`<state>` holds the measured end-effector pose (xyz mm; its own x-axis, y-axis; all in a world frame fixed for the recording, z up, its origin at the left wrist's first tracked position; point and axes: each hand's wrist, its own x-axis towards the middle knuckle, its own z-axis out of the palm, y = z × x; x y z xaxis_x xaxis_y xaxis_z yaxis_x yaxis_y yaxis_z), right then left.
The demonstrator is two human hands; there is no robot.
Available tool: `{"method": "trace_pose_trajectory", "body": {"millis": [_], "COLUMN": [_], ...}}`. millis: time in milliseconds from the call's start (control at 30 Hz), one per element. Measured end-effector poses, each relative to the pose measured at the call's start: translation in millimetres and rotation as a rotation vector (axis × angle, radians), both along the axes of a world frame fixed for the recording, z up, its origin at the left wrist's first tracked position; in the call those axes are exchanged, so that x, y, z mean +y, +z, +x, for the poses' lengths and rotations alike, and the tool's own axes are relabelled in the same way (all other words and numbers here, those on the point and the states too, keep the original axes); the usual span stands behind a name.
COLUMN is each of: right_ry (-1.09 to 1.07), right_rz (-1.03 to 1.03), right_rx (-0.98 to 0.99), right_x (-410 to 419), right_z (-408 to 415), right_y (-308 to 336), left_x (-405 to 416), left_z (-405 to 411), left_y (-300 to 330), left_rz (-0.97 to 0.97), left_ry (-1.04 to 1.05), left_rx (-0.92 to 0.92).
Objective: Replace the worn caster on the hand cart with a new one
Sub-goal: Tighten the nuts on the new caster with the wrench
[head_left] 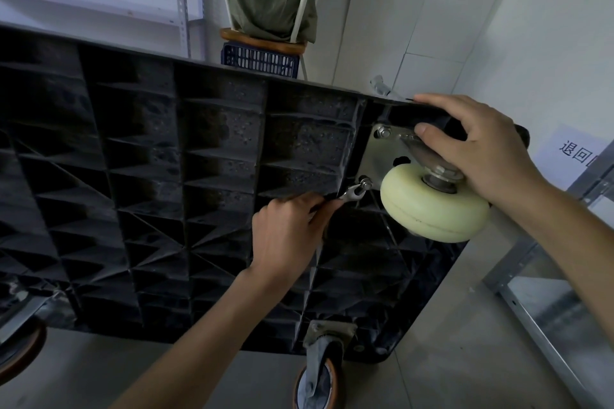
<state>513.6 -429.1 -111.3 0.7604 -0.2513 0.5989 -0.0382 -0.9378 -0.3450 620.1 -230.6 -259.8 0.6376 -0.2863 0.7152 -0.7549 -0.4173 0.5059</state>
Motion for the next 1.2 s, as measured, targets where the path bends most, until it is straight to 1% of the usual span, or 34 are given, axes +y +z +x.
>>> {"method": "trace_pose_trajectory", "body": {"millis": [100, 167, 333, 500, 667, 733, 833, 1000, 1200], "right_ry": [-0.002, -0.004, 0.012, 0.031, 0.034, 0.034, 0.030, 0.032, 0.019], "right_rz": [-0.009, -0.011, 0.005, 0.021, 0.026, 0.028, 0.025, 0.027, 0.018], "right_rx": [0.004, 0.005, -0.004, -0.012, -0.017, -0.021, -0.026, -0.023, -0.005], "right_x": [1, 2, 2, 0, 0, 0, 1, 1, 1], "right_z": [0, 0, 0, 0, 0, 0, 0, 0, 0], "right_y": [0, 1, 0, 0, -1, -1, -1, 0, 0], "left_x": [1, 4, 13, 19, 18, 16, 14, 8, 9], "left_z": [3, 7, 14, 17, 25, 29, 34, 35, 32], "left_y": [2, 8, 27, 56, 92, 102, 110, 123, 133], "left_rz": [0.003, 0.037, 0.165, 0.370, 0.533, 0.579, 0.605, 0.639, 0.677], "left_ry": [-0.067, -0.090, -0.037, -0.008, -0.031, -0.098, -0.163, -0.129, -0.111], "left_rx": [0.035, 0.023, -0.070, -0.192, -0.231, -0.186, -0.111, -0.212, -0.259]}}
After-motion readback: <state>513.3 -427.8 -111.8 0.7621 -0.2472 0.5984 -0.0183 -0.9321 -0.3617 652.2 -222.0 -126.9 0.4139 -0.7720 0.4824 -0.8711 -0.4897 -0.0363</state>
